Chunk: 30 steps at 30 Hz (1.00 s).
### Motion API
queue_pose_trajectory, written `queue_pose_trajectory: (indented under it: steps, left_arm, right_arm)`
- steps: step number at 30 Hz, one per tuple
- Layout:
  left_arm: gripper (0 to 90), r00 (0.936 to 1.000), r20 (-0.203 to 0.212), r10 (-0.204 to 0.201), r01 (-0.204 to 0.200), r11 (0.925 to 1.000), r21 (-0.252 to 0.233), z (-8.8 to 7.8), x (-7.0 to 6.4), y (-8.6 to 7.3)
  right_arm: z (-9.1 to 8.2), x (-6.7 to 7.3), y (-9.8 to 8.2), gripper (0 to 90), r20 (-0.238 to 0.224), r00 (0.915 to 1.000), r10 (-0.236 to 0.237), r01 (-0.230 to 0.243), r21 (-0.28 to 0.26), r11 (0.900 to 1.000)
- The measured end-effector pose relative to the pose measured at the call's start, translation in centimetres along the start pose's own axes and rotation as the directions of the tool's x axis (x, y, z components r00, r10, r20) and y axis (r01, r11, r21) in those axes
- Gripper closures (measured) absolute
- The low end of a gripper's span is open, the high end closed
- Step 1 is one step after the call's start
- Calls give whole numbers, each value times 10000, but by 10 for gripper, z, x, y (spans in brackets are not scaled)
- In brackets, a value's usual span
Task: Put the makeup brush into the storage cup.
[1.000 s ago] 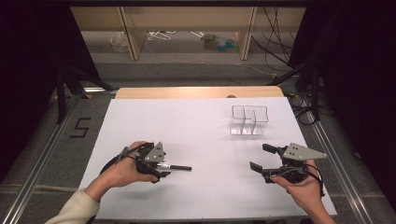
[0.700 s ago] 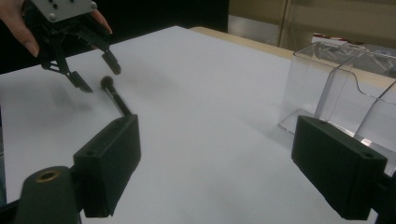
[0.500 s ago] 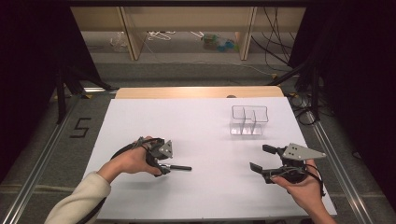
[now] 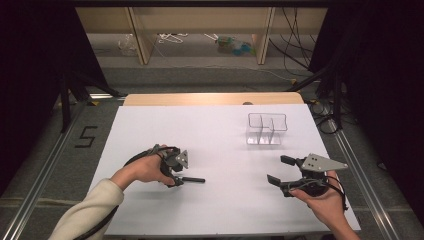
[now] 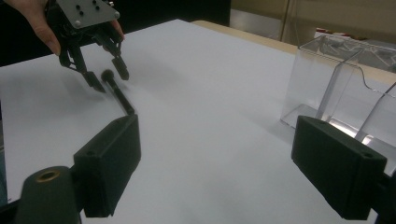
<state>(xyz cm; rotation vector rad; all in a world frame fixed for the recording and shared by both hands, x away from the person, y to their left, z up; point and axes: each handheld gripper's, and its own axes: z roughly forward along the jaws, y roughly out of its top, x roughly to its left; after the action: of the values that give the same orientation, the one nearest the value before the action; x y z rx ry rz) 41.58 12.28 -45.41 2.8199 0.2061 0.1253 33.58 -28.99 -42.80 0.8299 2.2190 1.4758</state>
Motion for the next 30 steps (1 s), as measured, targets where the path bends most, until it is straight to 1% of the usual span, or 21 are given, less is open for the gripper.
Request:
queue_pose_trajectory:
  steps: [3, 4, 5, 7, 8, 10, 11, 12, 13, 14, 16, 17, 18, 20, 21, 23, 24, 25, 26, 28, 30]
  left_arm:
    - [501, 9999, 102, 87, -88, 9999, 93, 1, 1, 2]
    - [504, 9999, 115, 113, -115, 9999, 129, 2, 1, 3]
    - [507, 9998, 155, 99, -102, 9998, 163, 3, 1, 4]
    - [517, 9997, 234, 75, -83, 9995, 314, 5, 2, 4]
    - [523, 9995, 294, 74, -86, 9992, 398, 6, 2, 4]
    - [539, 9991, 400, 126, -149, 9982, 574, 8, 2, 4]
    - [547, 9989, 465, 105, -131, 9983, 566, 9, 2, 3]
    - [560, 9987, 511, 67, -94, 9986, 519, 9, 3, 3]
    - [565, 9983, 585, 71, -104, 9984, 562, 8, 4, 3]
    - [569, 9979, 653, 20, -58, 9983, 581, 8, 5, 3]
    - [578, 9976, 694, 16, -56, 9983, 581, 8, 6, 3]
    - [584, 9972, 747, -2, -43, 9981, 607, 9, 6, 3]
    - [596, 9970, 779, 30, -83, 9977, 677, 8, 6, 4]
    - [643, 9967, 775, 224, -291, 9959, 860, 8, 6, 6]
    - [664, 9968, 779, 187, -259, 9953, 928, 9, 5, 8]
    - [734, 9962, 794, 364, -445, 9938, 1020, 9, 3, 10]
    - [757, 9959, 798, 427, -512, 9928, 1084, 9, 2, 10]
    - [773, 9961, 813, 341, -429, 9931, 1089, 9, 1, 11]
    - [774, 9963, 760, 405, -489, 9925, 1118, 9, 0, 11]
    - [776, 9961, 788, 400, -491, 9918, 1176, 9, 0, 12]
    - [778, 9955, 782, 539, -634, 9902, 1246, 9, 1, 13]
  right_arm:
    - [0, 0, 0, 167, -70, 10000, 60, -60, 70, 10000]
    - [0, 1, 0, 167, -127, 9998, 180, -178, 181, 9997]
    - [0, 0, 0, 167, -39, 10000, 29, -29, 65, 10000]
    - [0, 0, 0, 167, -42, 10000, 30, -30, 64, 10000]
    - [0, 0, 0, 167, -100, 9999, 108, -107, 133, 9999]
    - [0, 0, 0, 167, -38, 10000, 23, -23, 57, 10000]
    - [-1, 1, 0, 167, -133, 9997, 186, -183, 200, 9996]
    - [0, 0, 0, 167, -56, 10000, 36, -35, 92, 10000]
    - [0, 0, 0, 168, -107, 9999, 72, -71, 112, 9999]
    - [3, 0, -1, 169, -168, 9998, 62, -65, -192, 9998]
    - [2, 1, -1, 170, -111, 9999, -5, 5, 27, 10000]
    - [2, 1, -1, 170, -136, 9999, -8, 8, 23, 10000]
    - [2, 2, -1, 170, -155, 9999, 75, -74, 59, 10000]
    - [3, 1, -1, 170, -127, 9999, -27, 28, 44, 10000]
    - [3, 1, -1, 170, -120, 9999, -42, 43, 59, 10000]
    - [3, 1, -1, 170, -88, 9999, -96, 97, 141, 9999]
    - [3, 1, -2, 170, -143, 9999, -72, 75, 165, 9998]
    - [4, 1, -2, 170, -130, 9999, -113, 116, 226, 9997]
    - [4, 2, -2, 170, -200, 9998, -49, 55, 298, 9995]
    - [5, 1, -2, 170, -214, 9996, -182, 189, 323, 9993]
    - [6, 2, -3, 170, -385, 9990, -238, 253, 392, 9989]
